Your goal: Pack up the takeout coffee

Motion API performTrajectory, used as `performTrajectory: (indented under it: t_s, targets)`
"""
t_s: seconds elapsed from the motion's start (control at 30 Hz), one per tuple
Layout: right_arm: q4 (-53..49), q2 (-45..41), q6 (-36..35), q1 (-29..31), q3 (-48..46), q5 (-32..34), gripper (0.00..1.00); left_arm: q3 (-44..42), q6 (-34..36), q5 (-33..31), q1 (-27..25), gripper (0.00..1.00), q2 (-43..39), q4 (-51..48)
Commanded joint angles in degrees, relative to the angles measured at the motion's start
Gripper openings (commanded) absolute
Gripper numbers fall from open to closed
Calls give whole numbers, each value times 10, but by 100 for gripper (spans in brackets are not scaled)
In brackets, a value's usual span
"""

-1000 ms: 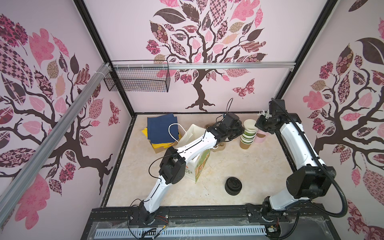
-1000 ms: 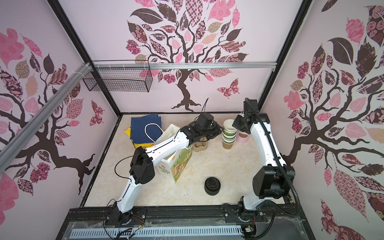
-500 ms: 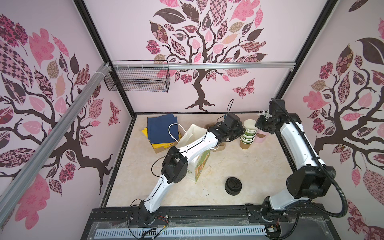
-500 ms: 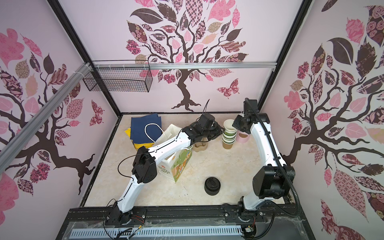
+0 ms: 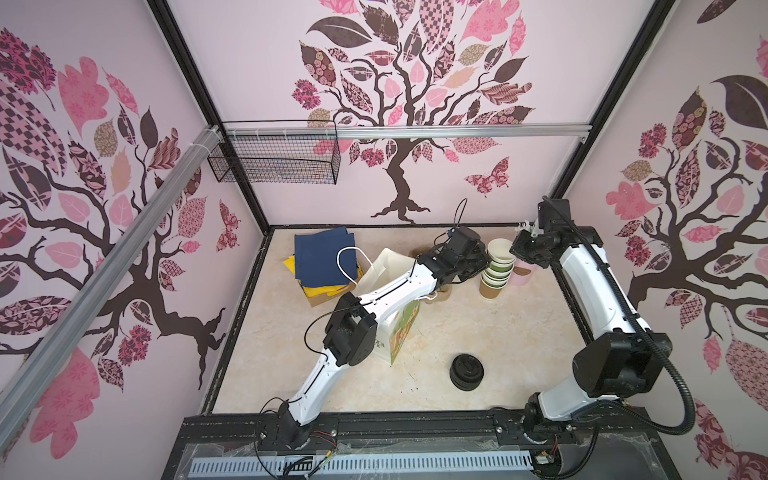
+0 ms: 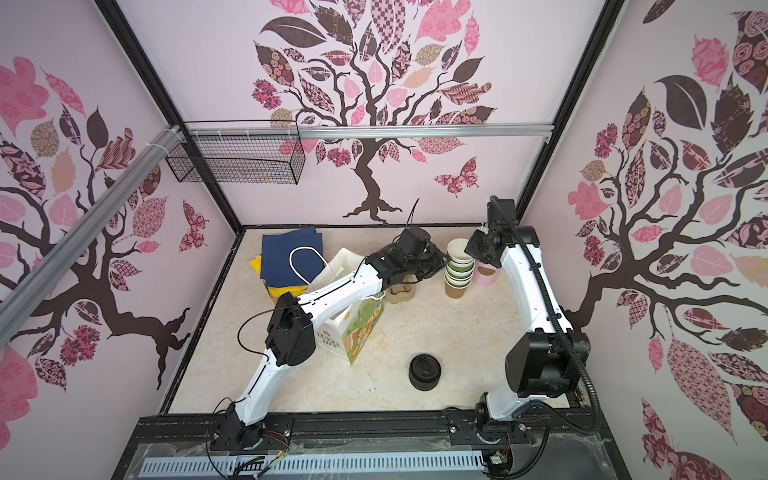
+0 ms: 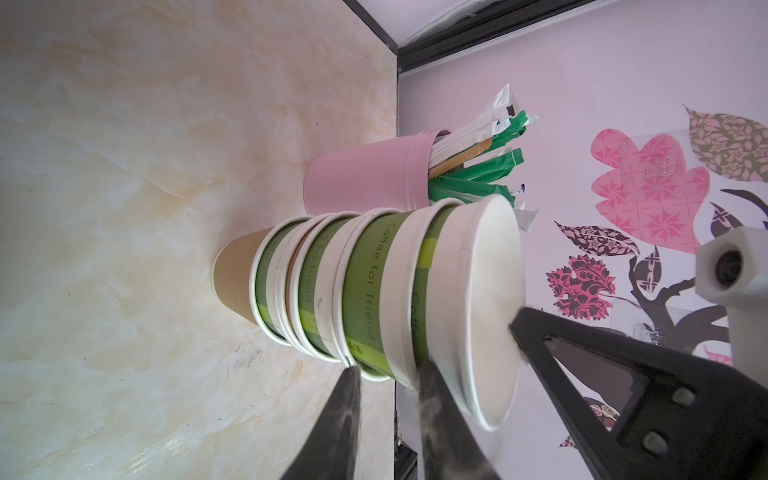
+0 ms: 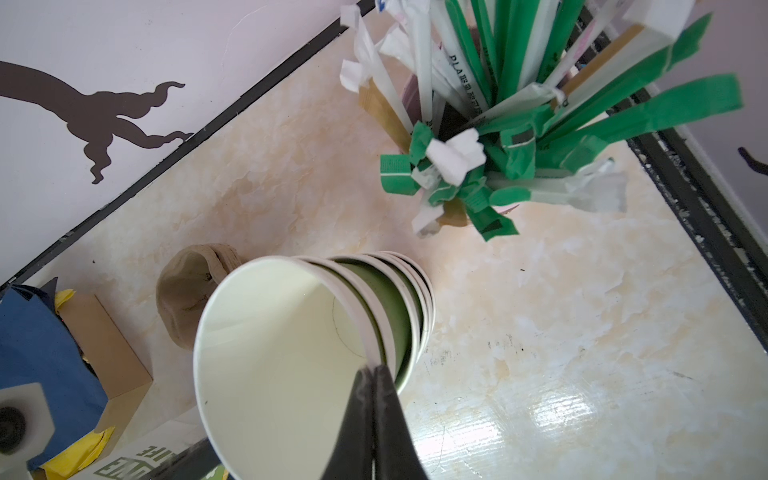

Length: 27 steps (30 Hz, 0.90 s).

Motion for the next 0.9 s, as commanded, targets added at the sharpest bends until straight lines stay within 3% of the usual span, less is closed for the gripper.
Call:
performTrajectory:
  t_s: [0.0,0.4,0.87]
  targets:
    - [-7,-34,5,-1,2,-10,0,30,1,2,1,26,21,-8]
    - [-19,-45,5,-1,45,15,0,21,5,0,1,28,19,-11]
    - [-66,-59,14,-1,155,36,0,13,58,-12,1,44,-38,2]
